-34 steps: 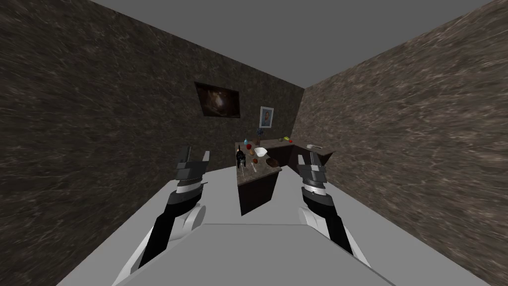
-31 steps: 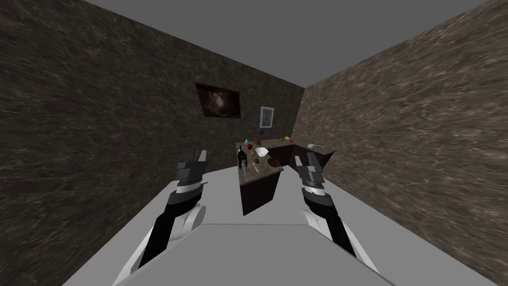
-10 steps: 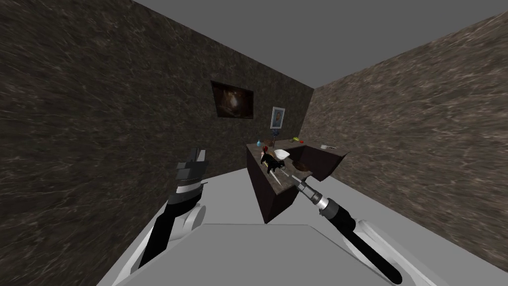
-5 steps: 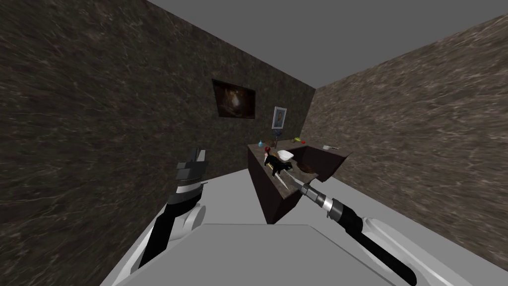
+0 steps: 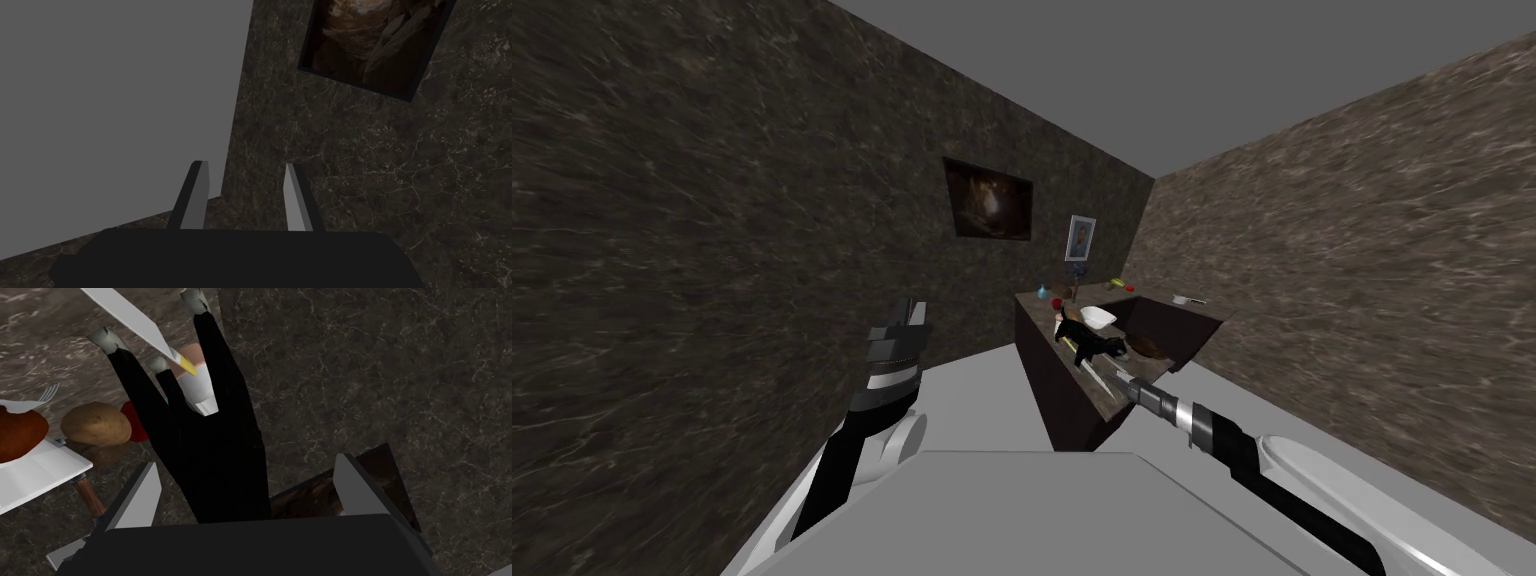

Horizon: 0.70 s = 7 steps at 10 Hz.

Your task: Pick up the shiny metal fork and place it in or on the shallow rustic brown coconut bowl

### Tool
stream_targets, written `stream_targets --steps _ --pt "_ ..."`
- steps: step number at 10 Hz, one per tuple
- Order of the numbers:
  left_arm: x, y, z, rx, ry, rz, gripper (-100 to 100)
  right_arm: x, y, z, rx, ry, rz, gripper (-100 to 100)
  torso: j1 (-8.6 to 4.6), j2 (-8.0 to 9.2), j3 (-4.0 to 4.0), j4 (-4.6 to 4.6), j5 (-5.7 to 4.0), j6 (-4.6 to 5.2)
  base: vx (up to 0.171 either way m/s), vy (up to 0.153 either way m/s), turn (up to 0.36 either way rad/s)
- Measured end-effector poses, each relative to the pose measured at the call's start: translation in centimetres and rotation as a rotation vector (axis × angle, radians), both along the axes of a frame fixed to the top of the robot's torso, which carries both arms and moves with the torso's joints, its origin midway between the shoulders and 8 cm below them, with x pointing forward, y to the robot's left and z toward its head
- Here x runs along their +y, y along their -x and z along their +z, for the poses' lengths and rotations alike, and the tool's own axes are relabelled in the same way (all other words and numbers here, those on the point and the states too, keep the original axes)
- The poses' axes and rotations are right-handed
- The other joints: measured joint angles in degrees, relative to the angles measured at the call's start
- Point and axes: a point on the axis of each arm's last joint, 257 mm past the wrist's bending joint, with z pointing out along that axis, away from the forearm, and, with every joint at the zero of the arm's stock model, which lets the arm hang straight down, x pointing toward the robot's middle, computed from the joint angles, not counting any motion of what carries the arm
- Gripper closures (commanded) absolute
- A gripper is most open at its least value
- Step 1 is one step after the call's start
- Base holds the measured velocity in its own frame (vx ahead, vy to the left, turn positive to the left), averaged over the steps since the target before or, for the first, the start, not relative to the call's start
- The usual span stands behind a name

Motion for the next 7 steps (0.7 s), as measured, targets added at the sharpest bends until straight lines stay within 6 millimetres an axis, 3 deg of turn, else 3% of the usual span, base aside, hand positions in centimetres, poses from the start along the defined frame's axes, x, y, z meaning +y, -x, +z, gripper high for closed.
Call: stream_targets --steps 7 --pt "0.0 0.0 0.0 0.0 0.0 0.0 0 -6.2 2.0 -4.0 0.181 0.232 0.018 -100 -0.21 0.02 0.02 0.02 -0.06 -0.02 0.11 0.051 -0.001"
